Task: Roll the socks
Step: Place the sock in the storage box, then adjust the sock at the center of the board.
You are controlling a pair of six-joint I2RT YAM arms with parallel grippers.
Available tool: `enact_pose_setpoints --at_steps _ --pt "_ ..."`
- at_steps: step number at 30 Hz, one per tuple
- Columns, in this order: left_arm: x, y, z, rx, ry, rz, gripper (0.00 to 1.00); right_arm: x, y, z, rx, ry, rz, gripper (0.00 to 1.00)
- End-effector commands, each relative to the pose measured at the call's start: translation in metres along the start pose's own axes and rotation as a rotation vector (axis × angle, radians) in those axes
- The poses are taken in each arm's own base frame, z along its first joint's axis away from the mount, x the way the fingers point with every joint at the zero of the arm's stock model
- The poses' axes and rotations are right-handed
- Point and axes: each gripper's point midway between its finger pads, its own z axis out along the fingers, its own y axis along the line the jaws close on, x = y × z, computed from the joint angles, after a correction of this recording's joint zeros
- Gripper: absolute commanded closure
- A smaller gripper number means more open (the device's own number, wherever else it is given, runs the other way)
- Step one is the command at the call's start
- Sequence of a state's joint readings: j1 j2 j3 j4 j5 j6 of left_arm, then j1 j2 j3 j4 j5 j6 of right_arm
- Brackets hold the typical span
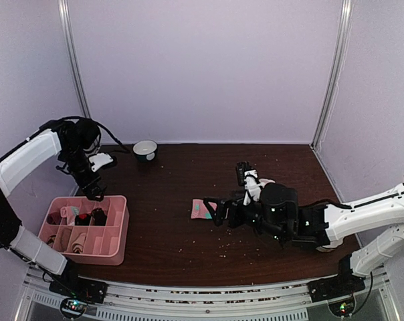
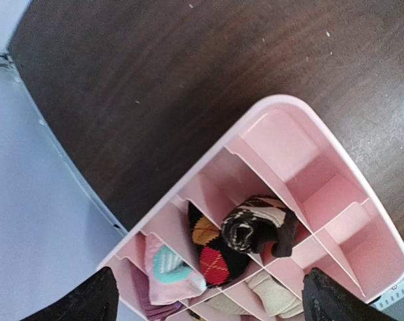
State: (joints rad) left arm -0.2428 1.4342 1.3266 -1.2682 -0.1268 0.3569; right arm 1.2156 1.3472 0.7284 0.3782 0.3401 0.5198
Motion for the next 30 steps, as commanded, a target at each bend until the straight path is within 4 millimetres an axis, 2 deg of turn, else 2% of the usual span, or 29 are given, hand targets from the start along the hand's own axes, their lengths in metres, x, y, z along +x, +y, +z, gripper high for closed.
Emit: enact_pose_setpoints --at_steps 1,3,4,7,9,12,15,19,21,25,30 --pt "-0.007 0.033 -0.049 -0.201 -0.141 0.003 0.02 0.024 -0.024 0.002 0.095 0.089 -0.11 0.0" --pt "-0.003 0.059 -0.062 -0.374 -0.201 -0.051 0.02 0.028 -0.028 0.009 0.158 0.149 -0.176 0.0" --pt "-0.001 0.065 -0.072 -0.416 -0.253 -0.065 0.02 0.033 -0.033 0.013 0.196 0.179 -0.206 0.0" --pt "-0.009 0.071 -0.107 -0.508 -0.477 -0.093 0.02 0.045 -0.042 0.028 0.299 0.256 -0.302 0.0" --pt "-0.023 0.062 -0.116 -0.456 -0.559 -0.074 0.02 0.054 -0.046 0.043 0.36 0.304 -0.354 0.0" --pt "-0.043 0.045 -0.108 -0.288 -0.57 -0.048 0.02 0.071 -0.042 0.071 0.396 0.365 -0.404 0.01" --pt "-0.062 0.024 -0.089 -0.09 -0.538 -0.028 0.02 0.086 -0.04 0.101 0.422 0.419 -0.428 0.05" --pt "-0.07 -0.012 -0.067 0.171 -0.468 0.021 0.02 0.105 -0.057 0.131 0.477 0.487 -0.401 0.13" --pt "-0.069 -0.026 -0.065 0.232 -0.485 0.06 0.02 0.113 -0.067 0.14 0.486 0.51 -0.362 0.17" --pt "-0.068 -0.031 -0.066 0.23 -0.524 0.093 0.02 0.127 -0.082 0.154 0.486 0.541 -0.314 0.24" --pt "-0.066 -0.05 -0.063 0.298 -0.535 0.121 0.02 0.147 -0.087 0.162 0.462 0.599 -0.307 0.4"
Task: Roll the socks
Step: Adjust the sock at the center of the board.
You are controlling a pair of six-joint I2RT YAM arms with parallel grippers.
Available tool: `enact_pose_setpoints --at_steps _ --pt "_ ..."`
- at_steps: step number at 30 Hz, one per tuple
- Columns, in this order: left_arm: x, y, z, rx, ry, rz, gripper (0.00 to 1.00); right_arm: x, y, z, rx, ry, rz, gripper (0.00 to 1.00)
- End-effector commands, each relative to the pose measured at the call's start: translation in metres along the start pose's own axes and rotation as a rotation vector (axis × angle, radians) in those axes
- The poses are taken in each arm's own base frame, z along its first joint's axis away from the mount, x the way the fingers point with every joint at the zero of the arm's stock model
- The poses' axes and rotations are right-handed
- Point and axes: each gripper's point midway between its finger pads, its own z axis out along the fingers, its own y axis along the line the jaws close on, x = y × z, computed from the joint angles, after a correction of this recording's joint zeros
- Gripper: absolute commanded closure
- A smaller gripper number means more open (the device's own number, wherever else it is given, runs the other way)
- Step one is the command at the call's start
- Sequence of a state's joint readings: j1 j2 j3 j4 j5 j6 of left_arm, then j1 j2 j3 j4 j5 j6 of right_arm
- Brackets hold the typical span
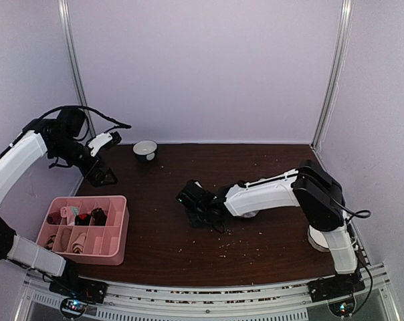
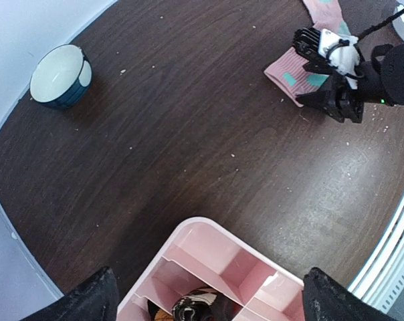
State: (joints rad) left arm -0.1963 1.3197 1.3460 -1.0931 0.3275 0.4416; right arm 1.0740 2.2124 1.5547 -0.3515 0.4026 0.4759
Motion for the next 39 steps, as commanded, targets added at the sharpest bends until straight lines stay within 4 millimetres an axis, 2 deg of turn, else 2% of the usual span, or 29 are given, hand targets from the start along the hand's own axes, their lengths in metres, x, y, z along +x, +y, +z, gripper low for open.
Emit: enact_pose_setpoints --at_steps 1,4,8,13,15,16,20,24,26,27,28,29,30,33,34,36,38,39 --pt "0.001 -0.024 0.007 0.092 -0.02 0.041 0.02 0.011 0.015 0.006 -0.057 0.055 -0.008 0.45" --pt "0.014 -0.031 0.018 0.086 0.04 0.078 0.02 0.021 0.02 0.005 -0.104 0.08 -0.011 0.59" --pt "0.021 -0.045 0.027 0.12 0.077 0.116 0.02 0.037 0.032 -0.004 -0.217 0.112 -0.022 0.77" --pt "0.023 -0.068 0.041 0.176 0.108 0.198 0.02 0.063 0.037 -0.03 -0.338 0.123 -0.07 0.91" --pt "0.021 -0.074 0.046 0.204 0.112 0.212 0.02 0.078 0.035 -0.043 -0.359 0.134 -0.102 0.97" --pt "0.019 -0.076 0.048 0.209 0.117 0.216 0.02 0.093 0.031 -0.048 -0.363 0.152 -0.117 0.99" --pt "0.011 -0.081 0.051 0.235 0.126 0.234 0.02 0.121 0.019 -0.078 -0.419 0.169 -0.137 1.0" --pt "0.009 -0.088 0.055 0.244 0.144 0.263 0.02 0.159 0.011 -0.108 -0.51 0.224 -0.16 0.99" --pt "0.009 -0.091 0.058 0.251 0.153 0.268 0.02 0.166 0.006 -0.123 -0.533 0.224 -0.155 0.78" --pt "0.008 -0.092 0.06 0.255 0.156 0.267 0.02 0.161 0.001 -0.129 -0.529 0.207 -0.135 0.73" --pt "0.008 -0.094 0.061 0.259 0.158 0.268 0.02 0.15 -0.007 -0.135 -0.504 0.17 -0.11 0.63" --pt "0.008 -0.094 0.062 0.261 0.161 0.267 0.02 0.136 -0.016 -0.14 -0.471 0.125 -0.084 0.52" --pt "0.008 -0.094 0.062 0.264 0.165 0.267 0.02 0.118 -0.025 -0.147 -0.454 0.074 -0.048 0.48" --pt "0.01 -0.094 0.061 0.259 0.178 0.267 0.02 0.068 -0.068 -0.153 -0.372 -0.033 0.13 0.46" --pt "0.011 -0.093 0.06 0.255 0.181 0.267 0.02 0.059 -0.083 -0.151 -0.342 -0.04 0.19 0.45" --pt "0.013 -0.092 0.06 0.246 0.186 0.266 0.02 0.05 -0.119 -0.139 -0.24 -0.03 0.28 0.48" --pt "0.015 -0.092 0.059 0.24 0.189 0.267 0.02 0.054 -0.148 -0.123 -0.116 0.018 0.311 0.51" --pt "0.016 -0.091 0.059 0.237 0.191 0.267 0.02 0.059 -0.157 -0.116 -0.074 0.047 0.312 0.53"
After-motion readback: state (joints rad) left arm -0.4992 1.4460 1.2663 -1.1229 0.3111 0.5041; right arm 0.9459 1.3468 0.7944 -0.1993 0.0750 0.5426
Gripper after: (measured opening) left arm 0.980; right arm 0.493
